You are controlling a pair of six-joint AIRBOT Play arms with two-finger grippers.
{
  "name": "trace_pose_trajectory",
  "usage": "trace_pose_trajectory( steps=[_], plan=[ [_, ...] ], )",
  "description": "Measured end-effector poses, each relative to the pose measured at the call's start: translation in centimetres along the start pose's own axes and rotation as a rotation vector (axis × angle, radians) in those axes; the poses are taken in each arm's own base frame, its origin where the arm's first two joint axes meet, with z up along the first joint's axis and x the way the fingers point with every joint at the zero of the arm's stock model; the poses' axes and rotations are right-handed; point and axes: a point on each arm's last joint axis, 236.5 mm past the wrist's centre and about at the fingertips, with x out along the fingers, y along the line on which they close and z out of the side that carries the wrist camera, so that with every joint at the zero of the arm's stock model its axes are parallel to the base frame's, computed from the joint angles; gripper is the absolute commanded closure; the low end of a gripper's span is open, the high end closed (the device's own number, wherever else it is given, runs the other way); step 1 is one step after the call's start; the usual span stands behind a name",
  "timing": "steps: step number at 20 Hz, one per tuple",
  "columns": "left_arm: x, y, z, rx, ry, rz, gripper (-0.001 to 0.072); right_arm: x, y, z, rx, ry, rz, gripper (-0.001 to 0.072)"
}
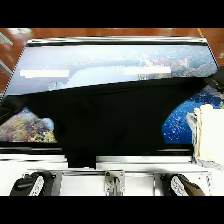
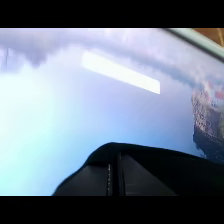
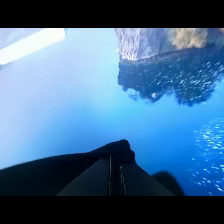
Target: Fold the shirts.
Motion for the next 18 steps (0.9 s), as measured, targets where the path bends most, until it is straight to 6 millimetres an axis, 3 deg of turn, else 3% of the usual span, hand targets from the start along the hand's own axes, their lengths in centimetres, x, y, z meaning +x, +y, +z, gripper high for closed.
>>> trace_pose_trajectory(
  steps=[4, 7, 9, 10, 11, 12, 15, 17, 18],
  plan=[
    [6.8, 3.9, -1.8, -0.201, 0.013, 0.037, 0.0667, 10.5, -2.3, 0.5, 0.124, 0.043, 0.05, 0.0648],
    [10.5, 5.6, -2.9, -0.26, 0.008, 0.071, 0.0666, 17.9, -2.4, -0.4, 0.143, 0.054, 0.05, 0.0648],
    [12.6, 6.1, -4.6, -0.273, 0.042, 0.087, 0.0664, 21.7, -1.8, -1.6, 0.142, 0.064, 0.049, 0.0622],
    [13.5, 6.2, -5.7, -0.276, 0.067, 0.093, 0.0559, 23.1, -1.4, -2.2, 0.14, 0.072, 0.051, 0.0573],
    [14.2, 6.2, -6.7, -0.279, 0.091, 0.099, 0.0234, 24.3, -1.0, -2.8, 0.142, 0.075, 0.053, 0.0281],
    [14.7, 6.3, -7.7, -0.283, 0.118, 0.104, 0.0004, 25.0, -0.7, -3.1, 0.138, 0.077, 0.054, 0.0087],
    [14.9, 7.0, -8.9, -0.297, 0.191, 0.122, -0.0009, 24.6, 0.0, -2.8, 0.096, 0.078, 0.064, 0.0082],
    [13.5, 8.4, -9.1, -0.26, 0.29, 0.155, -0.0005, 22.4, -1.0, -1.9, 0.025, 0.081, 0.039, 0.0083],
    [12.5, 9.6, -9.4, -0.237, 0.355, 0.186, 0.0058, 21.0, -2.0, -1.7, -0.012, 0.097, 0.009, 0.015]
  ],
)
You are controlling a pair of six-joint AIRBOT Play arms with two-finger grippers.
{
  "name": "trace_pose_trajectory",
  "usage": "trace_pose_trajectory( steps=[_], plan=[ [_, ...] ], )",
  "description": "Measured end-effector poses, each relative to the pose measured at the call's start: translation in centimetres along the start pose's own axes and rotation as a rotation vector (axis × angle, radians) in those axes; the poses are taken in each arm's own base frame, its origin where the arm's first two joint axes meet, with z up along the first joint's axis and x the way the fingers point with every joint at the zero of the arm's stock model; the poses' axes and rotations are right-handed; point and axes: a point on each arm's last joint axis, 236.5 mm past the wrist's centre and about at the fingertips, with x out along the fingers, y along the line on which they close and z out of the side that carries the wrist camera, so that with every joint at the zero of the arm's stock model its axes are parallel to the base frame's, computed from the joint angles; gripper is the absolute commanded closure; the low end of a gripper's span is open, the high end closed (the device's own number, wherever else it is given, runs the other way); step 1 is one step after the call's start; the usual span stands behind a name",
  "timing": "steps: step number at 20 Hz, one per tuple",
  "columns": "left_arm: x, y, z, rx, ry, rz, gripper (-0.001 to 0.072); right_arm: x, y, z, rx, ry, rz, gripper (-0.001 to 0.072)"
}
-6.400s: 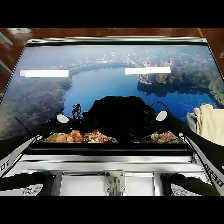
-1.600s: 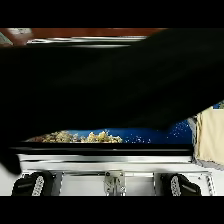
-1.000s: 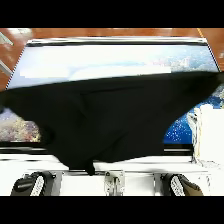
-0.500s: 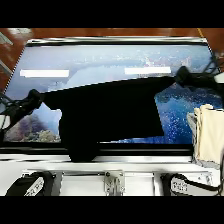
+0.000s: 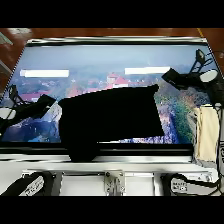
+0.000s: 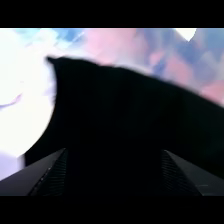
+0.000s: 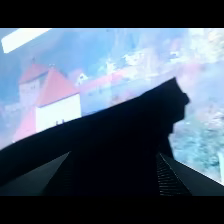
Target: Fold the shirts.
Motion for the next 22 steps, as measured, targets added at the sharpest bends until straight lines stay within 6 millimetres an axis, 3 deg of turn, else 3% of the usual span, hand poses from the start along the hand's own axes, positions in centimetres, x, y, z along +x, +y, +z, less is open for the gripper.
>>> trace_pose_trajectory(
  steps=[1, 2, 4, 5, 6, 7, 10, 12, 14, 17, 18, 20, 21, 22],
  plan=[
    [-0.8, 1.8, -0.8, 0.016, 0.071, 0.052, 0.0164, -1.5, -1.5, -0.4, -0.031, 0.031, -0.041, 0.019],
    [-1.9, 4.0, -2.2, 0.032, 0.163, 0.11, 0.0174, -3.0, -3.2, -1.0, -0.053, 0.072, -0.086, 0.0186],
    [-3.6, 7.2, -5.7, 0.034, 0.331, 0.176, 0.0156, -5.4, -6.8, -3.2, -0.052, 0.175, -0.165, 0.0185],
    [-4.1, 8.3, -7.9, 0.021, 0.414, 0.185, 0.0091, -6.2, -8.0, -4.4, -0.035, 0.224, -0.184, 0.0176],
    [-4.3, 8.8, -9.9, 0.004, 0.478, 0.177, 0.0083, -6.8, -8.8, -6.0, -0.013, 0.279, -0.189, 0.0092],
    [-4.2, 8.9, -11.9, -0.019, 0.533, 0.154, 0.0083, -7.1, -9.4, -7.4, 0.007, 0.324, -0.189, 0.0077],
    [-3.5, 8.7, -17.1, -0.1, 0.632, 0.075, 0.0083, -7.0, -9.4, -11.5, 0.065, 0.437, -0.141, 0.0077],
    [-3.1, 8.8, -19.4, -0.142, 0.662, 0.052, 0.0084, -6.5, -9.1, -13.3, 0.088, 0.475, -0.114, 0.0076],
    [-3.0, 8.9, -21.1, -0.17, 0.686, 0.035, 0.0084, -5.9, -8.7, -14.4, 0.1, 0.493, -0.096, 0.0077],
    [-2.6, 8.6, -21.9, -0.196, 0.678, 0.006, 0.0109, -5.2, -8.6, -15.2, 0.109, 0.501, -0.085, 0.0077],
    [-2.3, 8.4, -21.7, -0.205, 0.661, -0.002, 0.0191, -5.0, -8.5, -15.4, 0.112, 0.503, -0.08, 0.0077],
    [-1.7, 8.2, -21.1, -0.223, 0.623, -0.016, 0.0569, -4.8, -8.2, -15.6, 0.116, 0.508, -0.072, 0.0077],
    [-1.5, 8.1, -20.9, -0.228, 0.609, -0.02, 0.0638, -4.7, -8.3, -15.6, 0.117, 0.505, -0.074, 0.0077],
    [-1.3, 8.1, -20.7, -0.231, 0.595, -0.023, 0.0649, -4.6, -8.4, -15.6, 0.119, 0.505, -0.075, 0.0077]
  ],
)
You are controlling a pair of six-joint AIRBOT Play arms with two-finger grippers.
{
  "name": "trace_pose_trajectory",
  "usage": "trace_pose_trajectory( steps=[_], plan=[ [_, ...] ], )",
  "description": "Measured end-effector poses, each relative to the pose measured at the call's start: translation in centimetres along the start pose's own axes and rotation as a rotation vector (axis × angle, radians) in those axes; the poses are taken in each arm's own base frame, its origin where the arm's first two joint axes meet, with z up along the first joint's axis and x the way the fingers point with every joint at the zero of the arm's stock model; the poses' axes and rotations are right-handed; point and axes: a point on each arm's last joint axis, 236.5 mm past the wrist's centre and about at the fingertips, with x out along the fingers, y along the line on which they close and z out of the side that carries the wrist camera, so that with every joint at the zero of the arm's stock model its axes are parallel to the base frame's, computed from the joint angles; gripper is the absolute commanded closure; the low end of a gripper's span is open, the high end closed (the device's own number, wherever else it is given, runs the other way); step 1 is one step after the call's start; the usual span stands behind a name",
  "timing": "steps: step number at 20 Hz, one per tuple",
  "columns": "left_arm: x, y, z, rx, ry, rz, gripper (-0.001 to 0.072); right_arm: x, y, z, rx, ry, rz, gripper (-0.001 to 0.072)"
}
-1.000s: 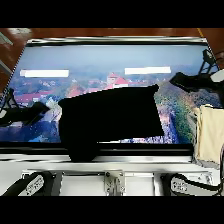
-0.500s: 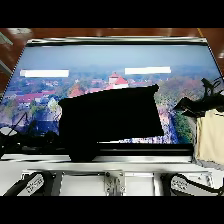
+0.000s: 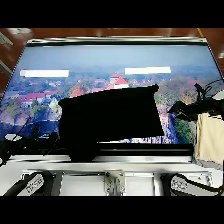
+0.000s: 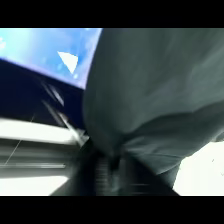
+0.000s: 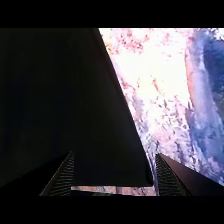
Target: Fold the shirts.
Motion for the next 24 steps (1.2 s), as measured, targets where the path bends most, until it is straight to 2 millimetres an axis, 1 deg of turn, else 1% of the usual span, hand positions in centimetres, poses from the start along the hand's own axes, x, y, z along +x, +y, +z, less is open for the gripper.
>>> trace_pose_trajectory(
  steps=[1, 3, 7, 10, 17, 20, 21, 22, 23, 24],
  plan=[
    [0.0, -0.1, 0.2, 0.0, -0.008, -0.006, 0.0666, 0.1, 0.0, -0.1, 0.003, 0.003, 0.002, 0.0077],
    [0.0, -0.2, 0.4, 0.008, -0.021, -0.01, 0.0667, 0.6, -0.1, -0.6, 0.015, 0.03, 0.004, 0.0076],
    [-0.2, -0.7, 0.7, 0.053, -0.033, -0.022, 0.0667, 2.8, -0.8, -3.9, 0.06, 0.184, 0.029, 0.0076],
    [-0.6, -1.3, 0.5, 0.1, -0.032, -0.035, 0.0667, 4.1, -1.1, -5.7, 0.086, 0.276, 0.05, 0.0077],
    [-1.9, -2.5, 0.5, 0.181, -0.081, -0.051, 0.0667, 6.2, -1.6, -7.7, 0.12, 0.392, 0.069, 0.0078],
    [-2.2, -3.1, 0.6, 0.193, -0.099, -0.064, 0.0666, 7.5, -1.0, -8.2, 0.096, 0.426, 0.058, 0.0082],
    [-2.3, -3.4, 0.8, 0.195, -0.106, -0.072, 0.0667, 8.0, -0.6, -8.4, 0.094, 0.434, 0.051, 0.0174],
    [-2.5, -3.6, 0.9, 0.199, -0.113, -0.077, 0.0667, 8.4, -0.2, -8.5, 0.087, 0.443, 0.044, 0.0303],
    [-2.8, -3.9, 1.2, 0.205, -0.122, -0.081, 0.0667, 8.9, 0.0, -8.5, 0.086, 0.442, 0.034, 0.0461],
    [-3.1, -4.3, 1.5, 0.213, -0.132, -0.084, 0.0667, 9.5, 0.3, -8.3, 0.079, 0.429, 0.026, 0.064]
  ],
)
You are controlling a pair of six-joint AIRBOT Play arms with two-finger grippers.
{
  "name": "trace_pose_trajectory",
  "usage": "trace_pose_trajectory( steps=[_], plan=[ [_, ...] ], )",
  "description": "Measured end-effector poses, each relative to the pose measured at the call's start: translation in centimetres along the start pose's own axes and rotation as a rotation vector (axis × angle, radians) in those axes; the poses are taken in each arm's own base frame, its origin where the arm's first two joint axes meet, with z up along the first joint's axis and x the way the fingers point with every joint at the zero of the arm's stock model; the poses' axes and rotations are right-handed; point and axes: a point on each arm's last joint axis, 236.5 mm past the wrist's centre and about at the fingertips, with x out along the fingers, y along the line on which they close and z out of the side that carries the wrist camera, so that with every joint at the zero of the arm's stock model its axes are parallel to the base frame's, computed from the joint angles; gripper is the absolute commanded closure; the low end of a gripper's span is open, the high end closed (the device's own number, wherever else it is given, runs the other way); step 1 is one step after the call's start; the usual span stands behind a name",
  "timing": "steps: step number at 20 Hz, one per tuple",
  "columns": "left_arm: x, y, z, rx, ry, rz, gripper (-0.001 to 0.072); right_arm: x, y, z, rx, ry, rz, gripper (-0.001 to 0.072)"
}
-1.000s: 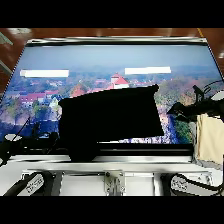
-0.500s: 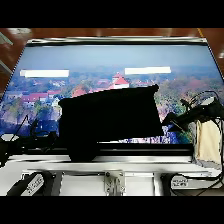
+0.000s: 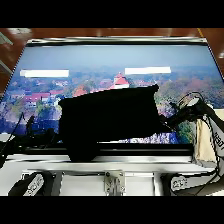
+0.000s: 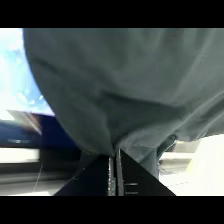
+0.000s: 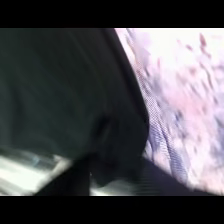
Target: Fold the shirts.
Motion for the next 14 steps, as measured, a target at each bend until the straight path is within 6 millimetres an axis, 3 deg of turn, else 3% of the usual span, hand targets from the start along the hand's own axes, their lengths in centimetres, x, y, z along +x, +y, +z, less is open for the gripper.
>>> trace_pose_trajectory(
  steps=[4, 7, 9, 10, 12, 14],
  plan=[
    [-1.8, -2.0, 2.9, 0.062, -0.067, -0.013, 0.0668, 0.4, 2.4, 0.0, -0.056, -0.008, 0.034, 0.0649],
    [-5.2, -5.7, 6.7, 0.173, -0.166, -0.031, 0.0667, -2.8, 5.4, 1.0, -0.172, -0.116, 0.071, 0.0649],
    [-9.3, -10.0, 9.8, 0.295, -0.278, -0.046, 0.0667, -7.6, 8.3, 2.1, -0.302, -0.264, 0.069, 0.0649],
    [-12.3, -12.8, 11.3, 0.372, -0.354, -0.055, 0.0667, -11.0, 10.3, 2.5, -0.381, -0.365, 0.063, 0.0649],
    [-18.9, -19.2, 13.0, 0.53, -0.527, -0.078, 0.0667, -19.1, 14.7, 2.4, -0.528, -0.609, 0.033, 0.0649],
    [-26.8, -26.2, 12.7, 0.7, -0.738, -0.099, 0.0667, -28.7, 19.5, 0.2, -0.665, -0.912, -0.001, 0.0649]
  ],
)
